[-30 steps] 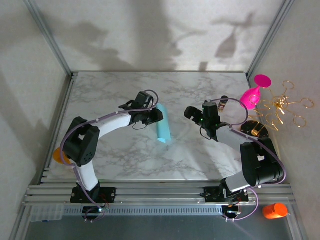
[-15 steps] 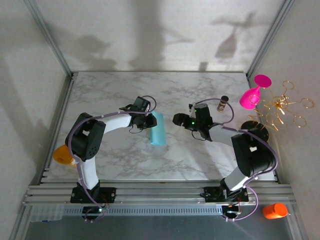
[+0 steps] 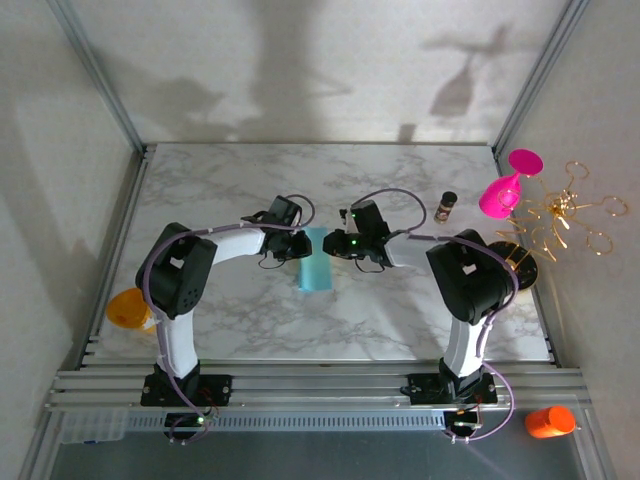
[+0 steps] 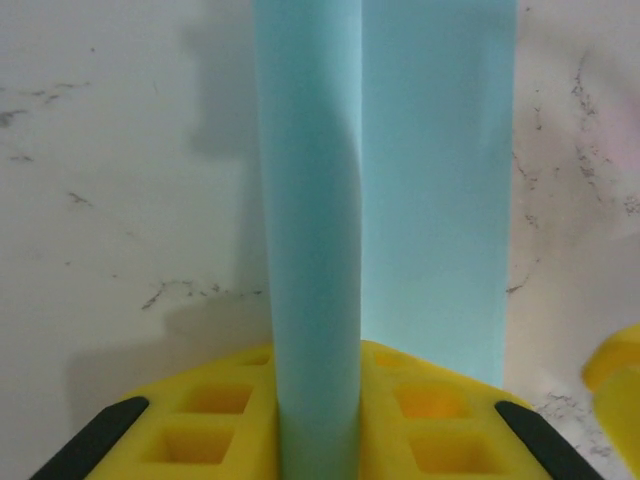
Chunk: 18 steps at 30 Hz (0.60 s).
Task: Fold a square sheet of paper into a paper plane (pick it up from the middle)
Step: First fold the square sheet of paper in half at the center of the table.
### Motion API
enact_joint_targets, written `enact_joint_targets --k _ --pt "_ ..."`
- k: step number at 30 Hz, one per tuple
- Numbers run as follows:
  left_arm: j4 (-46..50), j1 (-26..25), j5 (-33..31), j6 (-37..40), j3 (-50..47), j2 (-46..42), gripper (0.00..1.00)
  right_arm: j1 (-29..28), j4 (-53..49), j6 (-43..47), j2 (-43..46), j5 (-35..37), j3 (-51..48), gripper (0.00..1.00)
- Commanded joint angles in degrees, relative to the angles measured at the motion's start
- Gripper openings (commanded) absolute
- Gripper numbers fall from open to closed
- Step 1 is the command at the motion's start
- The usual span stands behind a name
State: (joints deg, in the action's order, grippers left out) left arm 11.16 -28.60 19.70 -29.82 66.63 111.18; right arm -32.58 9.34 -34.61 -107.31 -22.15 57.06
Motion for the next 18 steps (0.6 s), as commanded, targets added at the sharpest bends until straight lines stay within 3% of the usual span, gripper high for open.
enact_joint_targets --k 1,18 --pt "1.8 0.5 -1.0 2.2 -0.4 0.9 0.21 -0.8 -4.1 1.1 -2.3 1.5 3.2 0.16" --pt "3.9 0.6 -3.0 1.9 0.9 0.2 0.25 -1.8 -10.4 0.0 -7.9 6.3 5.6 0.12"
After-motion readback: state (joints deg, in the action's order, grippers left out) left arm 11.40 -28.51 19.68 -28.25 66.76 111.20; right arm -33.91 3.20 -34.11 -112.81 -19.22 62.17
